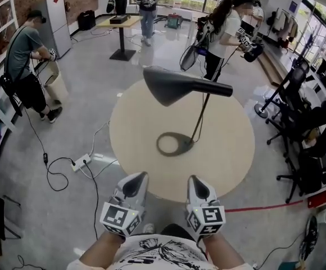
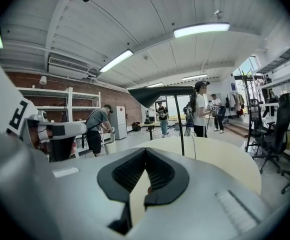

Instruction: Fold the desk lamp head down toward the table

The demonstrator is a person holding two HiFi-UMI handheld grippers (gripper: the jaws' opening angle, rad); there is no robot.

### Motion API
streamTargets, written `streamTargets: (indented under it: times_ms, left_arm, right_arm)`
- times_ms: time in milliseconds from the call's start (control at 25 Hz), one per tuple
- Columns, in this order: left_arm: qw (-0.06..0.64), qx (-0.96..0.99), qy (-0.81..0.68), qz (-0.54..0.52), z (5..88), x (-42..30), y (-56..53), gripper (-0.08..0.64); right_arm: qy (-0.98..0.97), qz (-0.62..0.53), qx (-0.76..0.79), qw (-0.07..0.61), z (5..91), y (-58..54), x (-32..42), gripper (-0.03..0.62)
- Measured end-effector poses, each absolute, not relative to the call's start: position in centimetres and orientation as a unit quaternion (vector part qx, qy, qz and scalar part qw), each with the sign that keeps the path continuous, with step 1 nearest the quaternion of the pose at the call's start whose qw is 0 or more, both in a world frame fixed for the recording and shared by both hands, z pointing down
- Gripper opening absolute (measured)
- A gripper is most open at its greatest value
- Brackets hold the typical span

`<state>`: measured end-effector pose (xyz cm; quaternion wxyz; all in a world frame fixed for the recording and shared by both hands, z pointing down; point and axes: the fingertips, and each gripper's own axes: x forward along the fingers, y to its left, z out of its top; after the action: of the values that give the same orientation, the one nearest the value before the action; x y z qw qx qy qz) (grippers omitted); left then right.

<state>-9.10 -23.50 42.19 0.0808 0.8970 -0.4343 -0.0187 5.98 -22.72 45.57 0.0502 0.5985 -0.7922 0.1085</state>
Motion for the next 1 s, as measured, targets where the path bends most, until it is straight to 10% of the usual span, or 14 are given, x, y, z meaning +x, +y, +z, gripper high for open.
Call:
streamTargets:
  times_ms: [1000]
  left_arm:
    - [-0.072, 0.852, -0.514, -0.074, 27.8, -8.7, -39.1, 0.000]
  right_arm:
    - [-0.865, 0.060, 0.496, 0.052, 40.3, -36.6, 5.3, 0.009]
